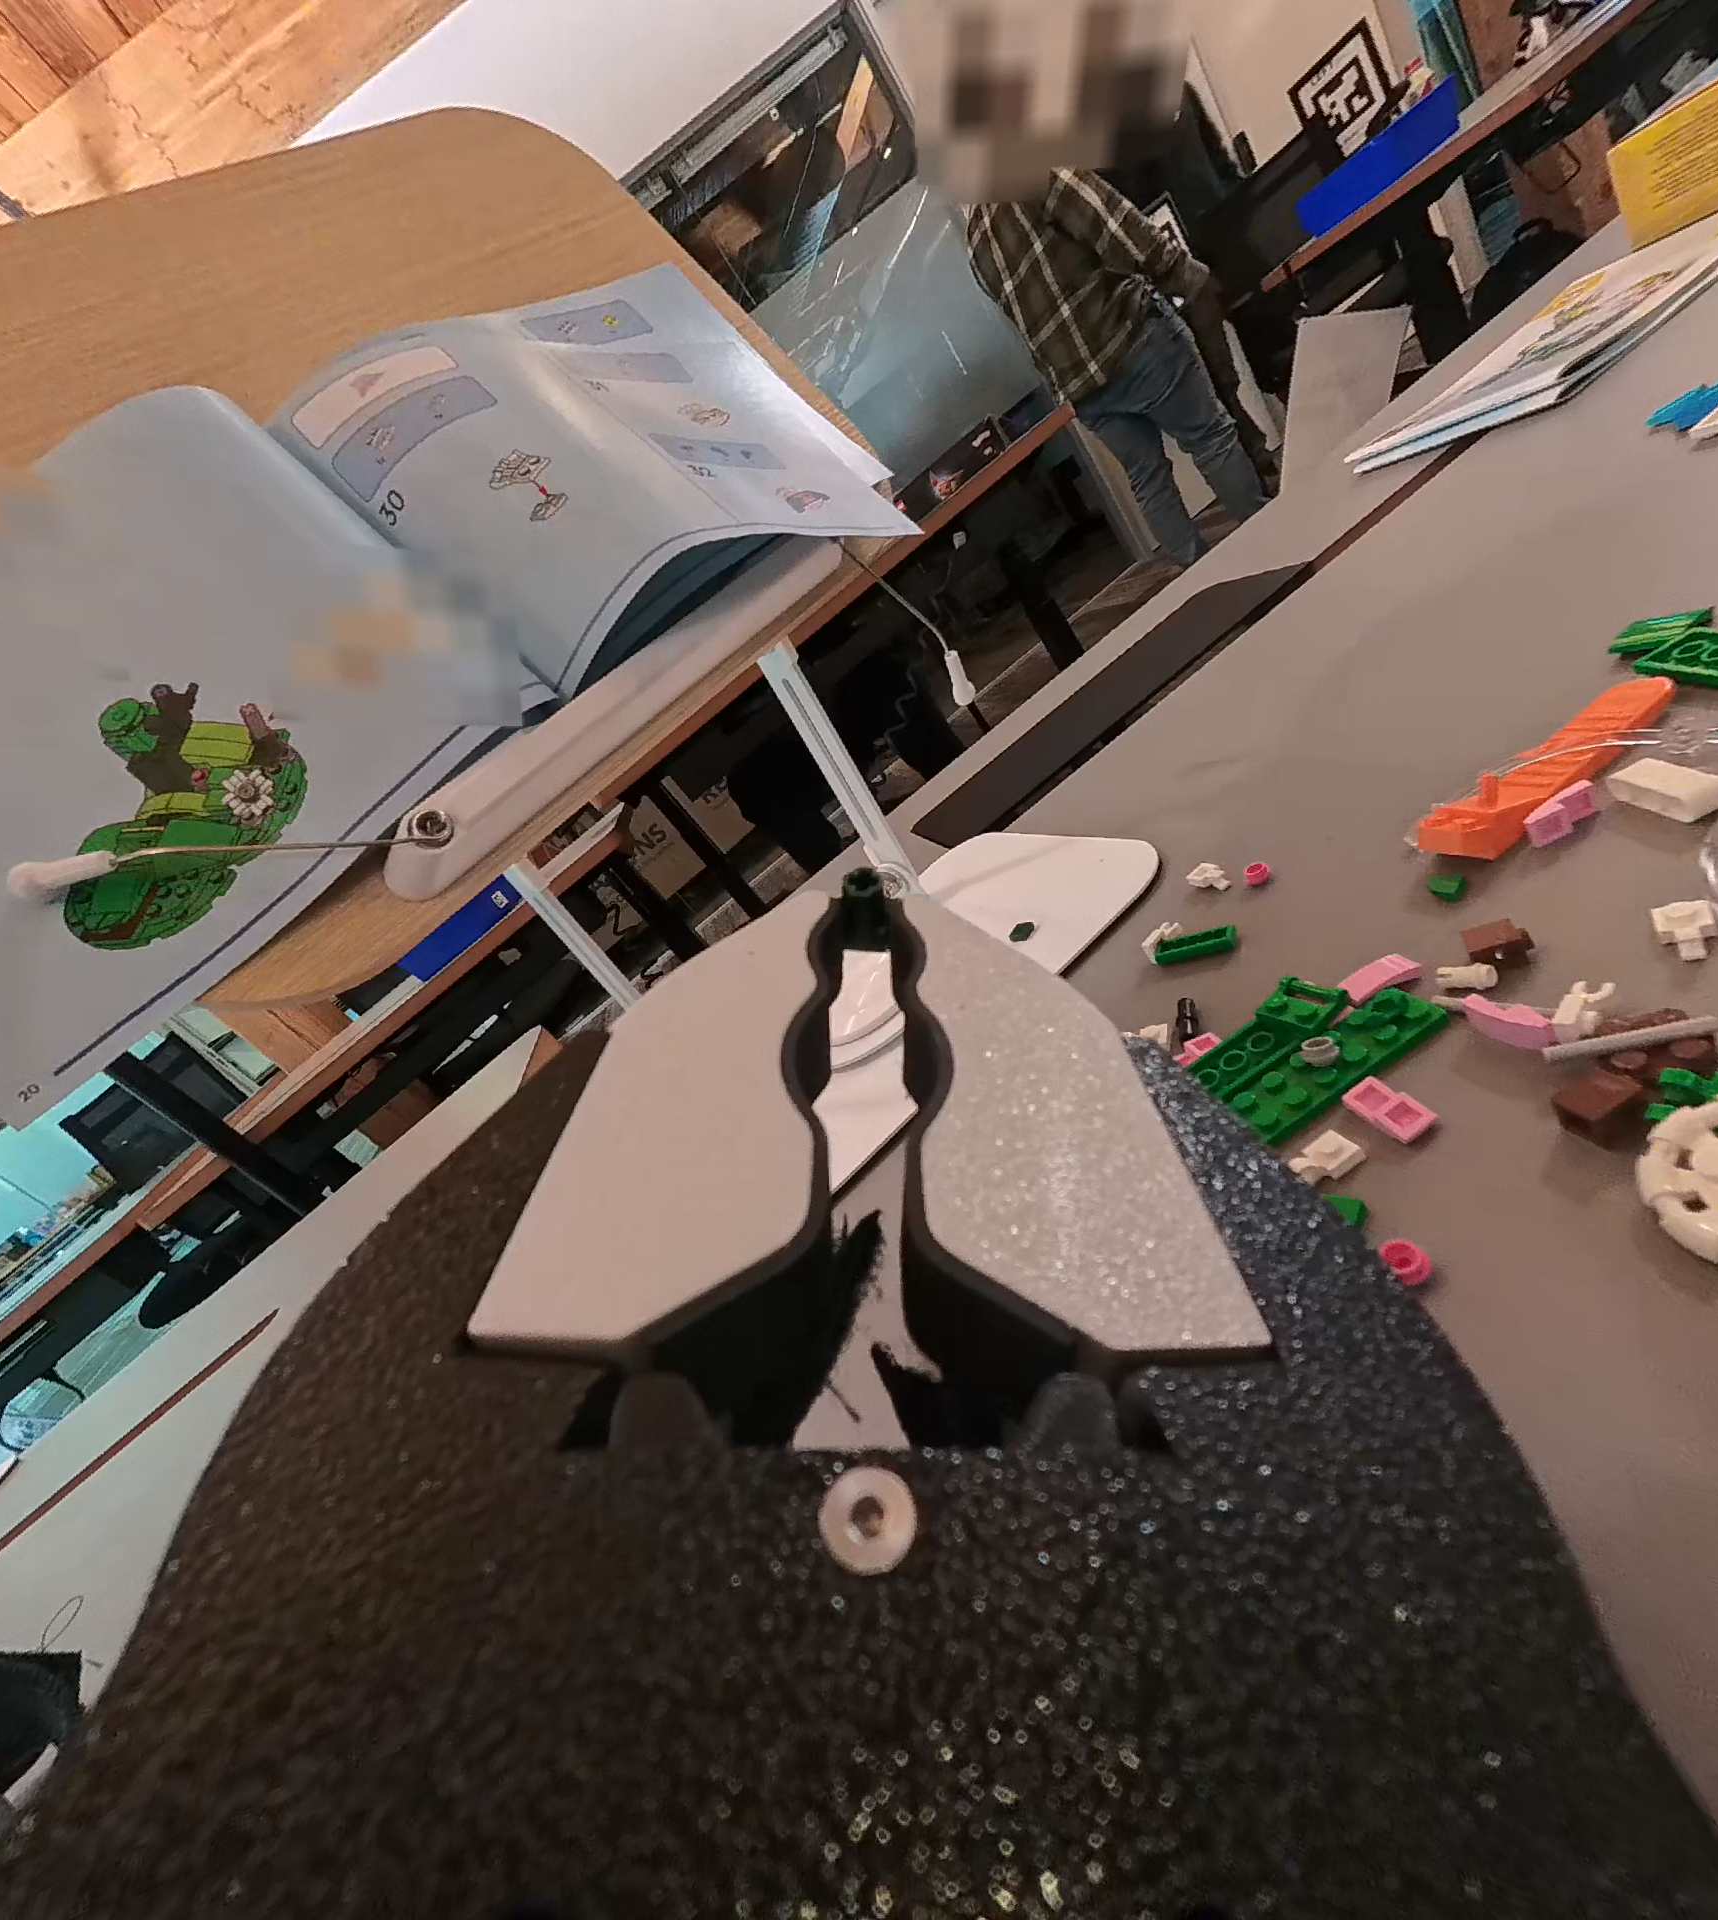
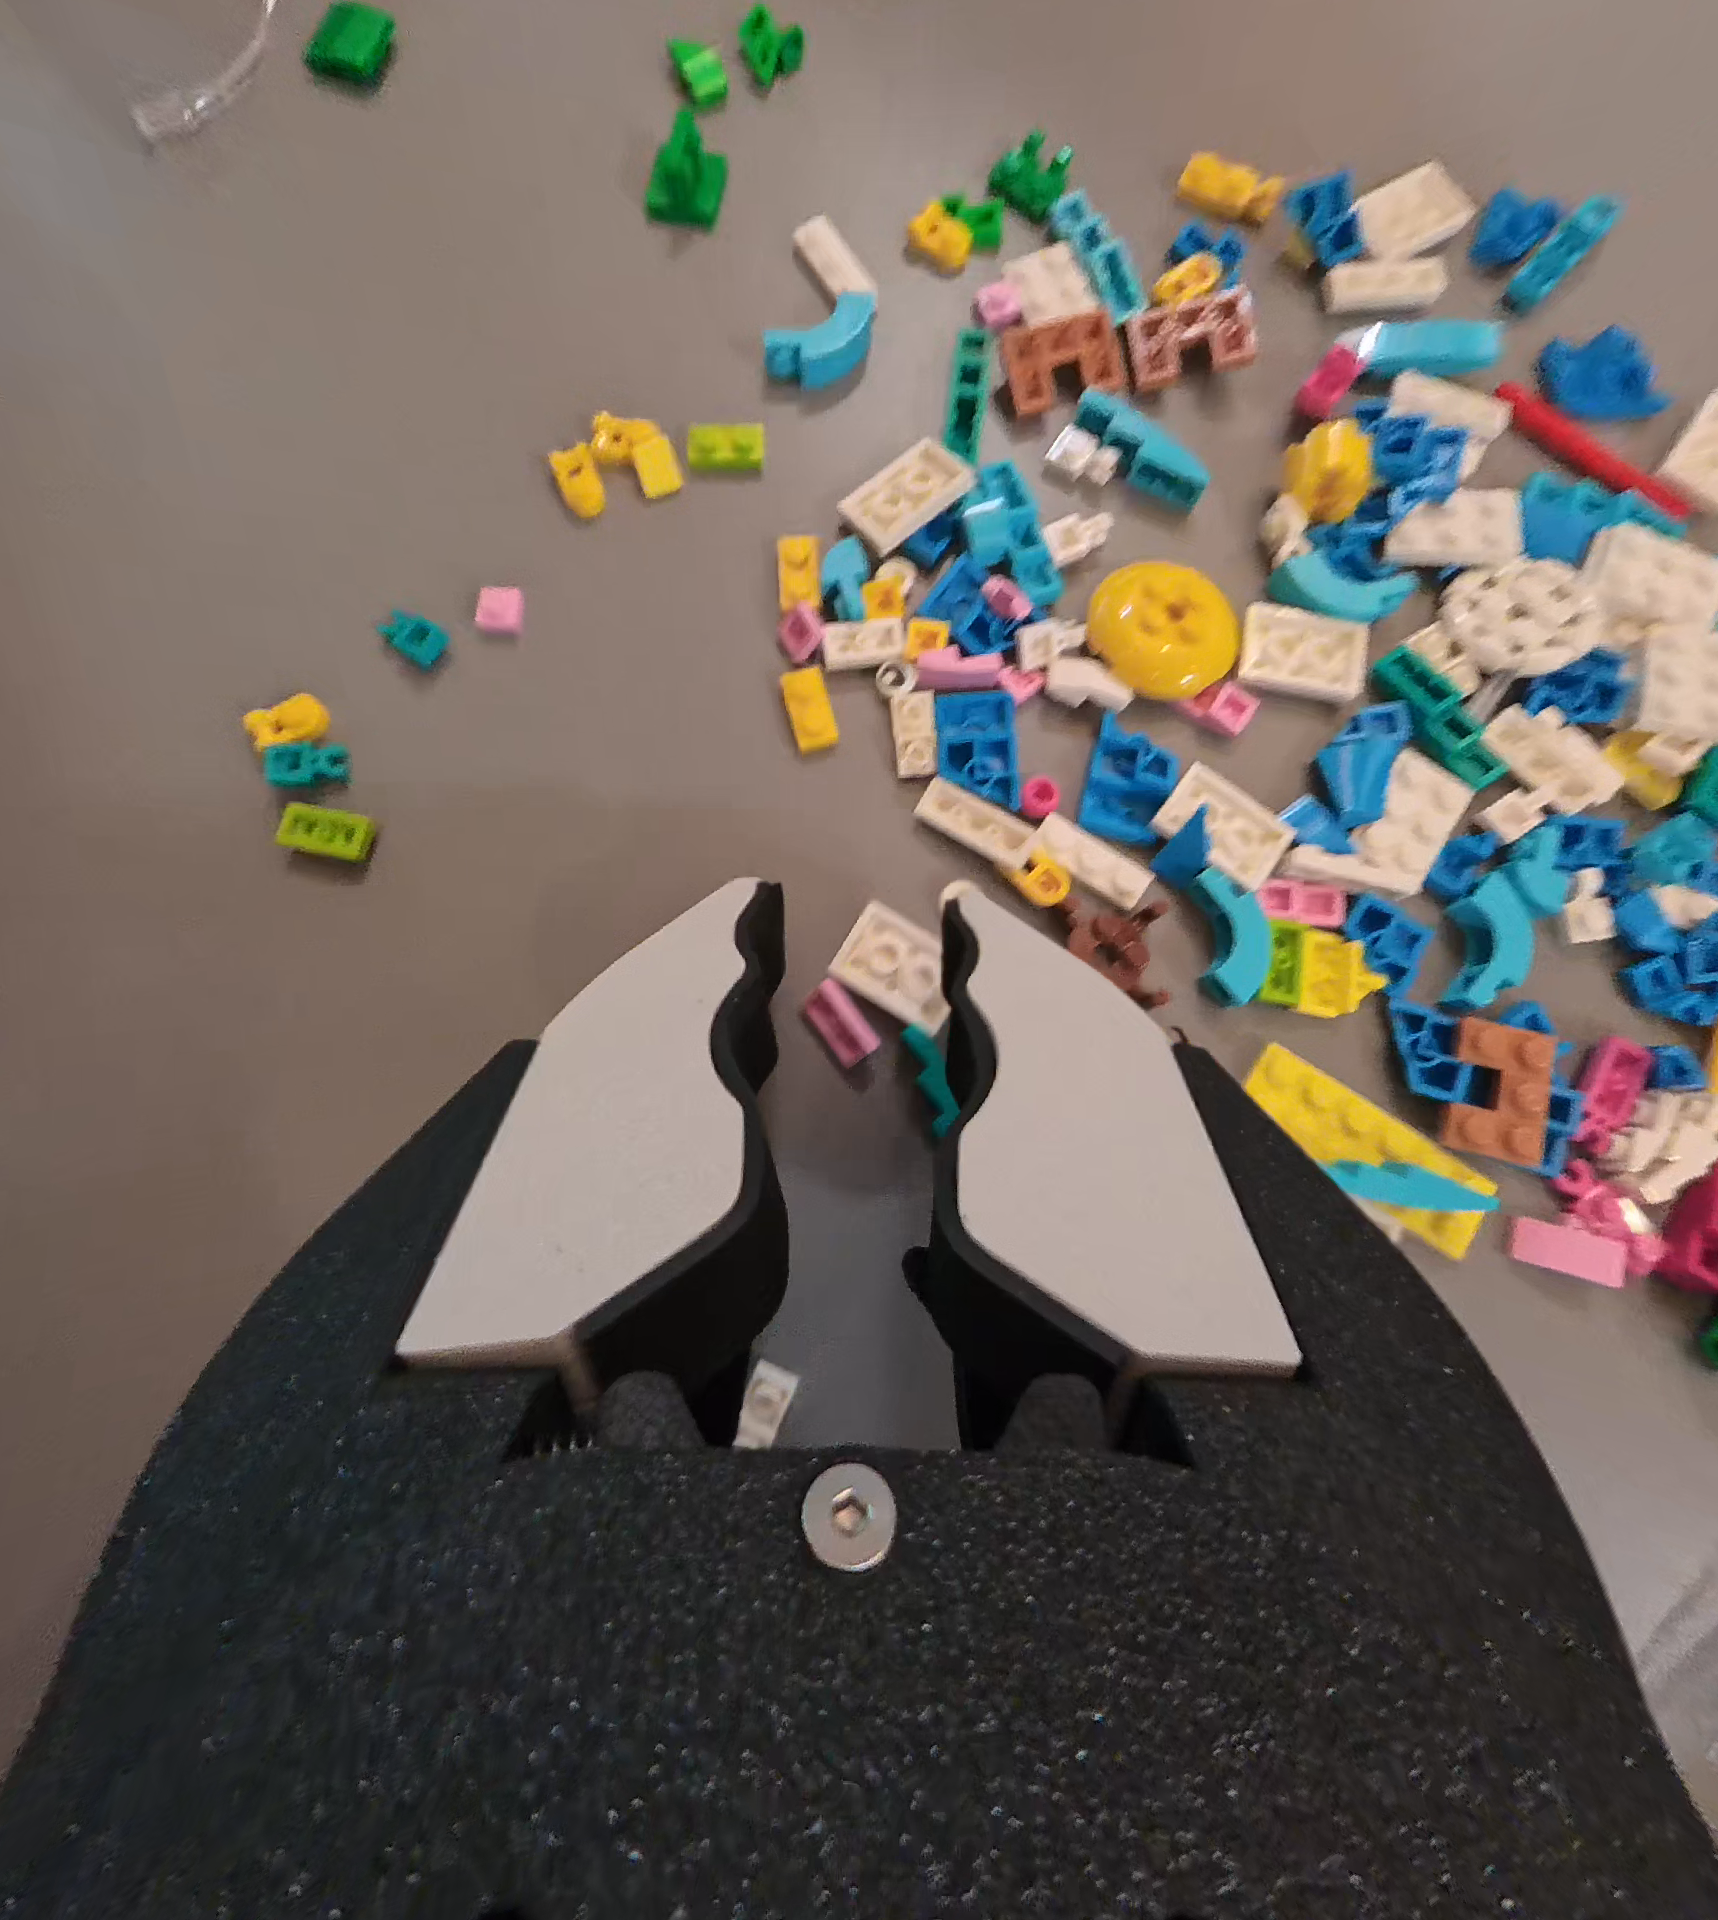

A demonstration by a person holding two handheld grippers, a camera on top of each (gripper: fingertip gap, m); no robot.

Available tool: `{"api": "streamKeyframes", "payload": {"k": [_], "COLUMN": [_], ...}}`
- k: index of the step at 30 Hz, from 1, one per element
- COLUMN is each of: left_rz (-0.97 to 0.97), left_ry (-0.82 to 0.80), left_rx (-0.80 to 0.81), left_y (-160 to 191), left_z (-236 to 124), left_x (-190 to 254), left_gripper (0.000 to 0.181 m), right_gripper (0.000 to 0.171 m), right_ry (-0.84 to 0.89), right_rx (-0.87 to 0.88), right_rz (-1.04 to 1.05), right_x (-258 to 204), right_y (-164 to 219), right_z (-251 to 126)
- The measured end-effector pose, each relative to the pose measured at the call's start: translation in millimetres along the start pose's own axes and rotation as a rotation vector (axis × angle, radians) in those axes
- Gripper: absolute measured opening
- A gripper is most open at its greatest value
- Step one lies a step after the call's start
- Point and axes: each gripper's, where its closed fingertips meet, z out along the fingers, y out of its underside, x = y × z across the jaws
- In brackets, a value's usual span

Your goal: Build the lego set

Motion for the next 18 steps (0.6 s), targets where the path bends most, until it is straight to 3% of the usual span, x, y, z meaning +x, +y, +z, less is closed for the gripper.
{"api": "streamKeyframes", "payload": {"k": [4,7,18], "left_rz": [0.004,0.004,0.005], "left_ry": [0.007,0.009,0.017], "left_rx": [0.002,0.003,0.003], "left_y": [-1,-1,-1], "left_z": [0,0,1], "left_x": [1,2,3], "left_gripper": [0.008,0.008,0.008], "right_gripper": [0.034,0.028,0.025], "right_ry": [0.065,0.095,-0.042], "right_rx": [0.067,0.06,0.001], "right_rz": [-0.015,-0.036,-0.038], "right_x": [15,26,8], "right_y": [-18,-21,-18], "right_z": [9,19,35]}}
